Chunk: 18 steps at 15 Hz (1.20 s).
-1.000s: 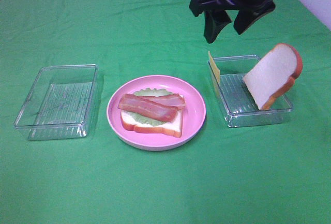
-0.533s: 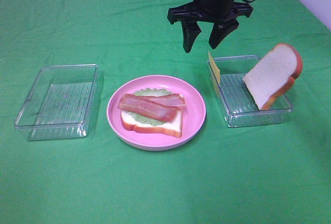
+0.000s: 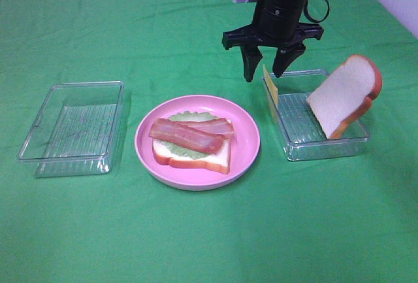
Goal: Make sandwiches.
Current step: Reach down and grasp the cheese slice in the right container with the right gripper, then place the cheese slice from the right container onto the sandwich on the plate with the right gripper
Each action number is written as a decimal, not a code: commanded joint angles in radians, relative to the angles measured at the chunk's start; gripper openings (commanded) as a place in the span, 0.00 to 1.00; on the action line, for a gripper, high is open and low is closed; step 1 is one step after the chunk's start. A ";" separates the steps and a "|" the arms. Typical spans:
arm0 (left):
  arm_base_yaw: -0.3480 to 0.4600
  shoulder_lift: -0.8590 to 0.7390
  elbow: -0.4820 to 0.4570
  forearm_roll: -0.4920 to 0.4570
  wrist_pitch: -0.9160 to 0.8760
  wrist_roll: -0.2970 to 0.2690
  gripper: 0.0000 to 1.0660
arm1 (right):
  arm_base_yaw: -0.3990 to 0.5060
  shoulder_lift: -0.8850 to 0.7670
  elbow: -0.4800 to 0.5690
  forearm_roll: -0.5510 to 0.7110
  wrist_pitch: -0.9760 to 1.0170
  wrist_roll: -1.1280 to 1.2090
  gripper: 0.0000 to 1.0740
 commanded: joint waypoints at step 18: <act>-0.001 -0.015 0.005 0.003 -0.012 -0.005 0.66 | -0.041 -0.029 -0.032 0.021 0.071 -0.032 0.00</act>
